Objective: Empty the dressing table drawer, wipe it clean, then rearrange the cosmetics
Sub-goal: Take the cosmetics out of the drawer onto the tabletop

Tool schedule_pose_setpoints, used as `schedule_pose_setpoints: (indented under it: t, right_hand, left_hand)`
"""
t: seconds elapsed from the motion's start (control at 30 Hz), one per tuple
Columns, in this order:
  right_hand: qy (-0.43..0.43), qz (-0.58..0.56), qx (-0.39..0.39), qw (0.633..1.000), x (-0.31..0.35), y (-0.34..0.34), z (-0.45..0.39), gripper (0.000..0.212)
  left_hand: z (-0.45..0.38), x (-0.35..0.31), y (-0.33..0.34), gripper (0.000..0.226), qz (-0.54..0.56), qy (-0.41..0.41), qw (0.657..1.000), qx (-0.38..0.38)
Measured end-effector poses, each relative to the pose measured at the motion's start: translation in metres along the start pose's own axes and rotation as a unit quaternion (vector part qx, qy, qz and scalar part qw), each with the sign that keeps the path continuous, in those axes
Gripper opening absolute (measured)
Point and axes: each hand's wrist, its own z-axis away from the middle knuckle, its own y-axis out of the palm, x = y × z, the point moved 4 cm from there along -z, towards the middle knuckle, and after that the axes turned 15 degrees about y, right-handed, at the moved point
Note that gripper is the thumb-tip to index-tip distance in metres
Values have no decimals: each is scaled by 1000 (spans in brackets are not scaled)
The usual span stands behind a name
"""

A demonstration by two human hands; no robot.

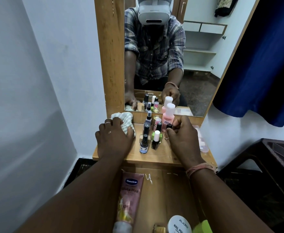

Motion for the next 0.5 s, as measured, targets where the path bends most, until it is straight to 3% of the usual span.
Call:
schedule_pose_setpoints:
  t: [0.3,0.5]
  right_hand:
    - [13,5,4,1000,-4,-3,7,25]
    - [45,-4,-22,999,-14,-39,47,21]
  left_hand:
    - [0,0,0,47,-1,5,1000,-1]
    - [1,-3,-4,47,2,3,1000,-2]
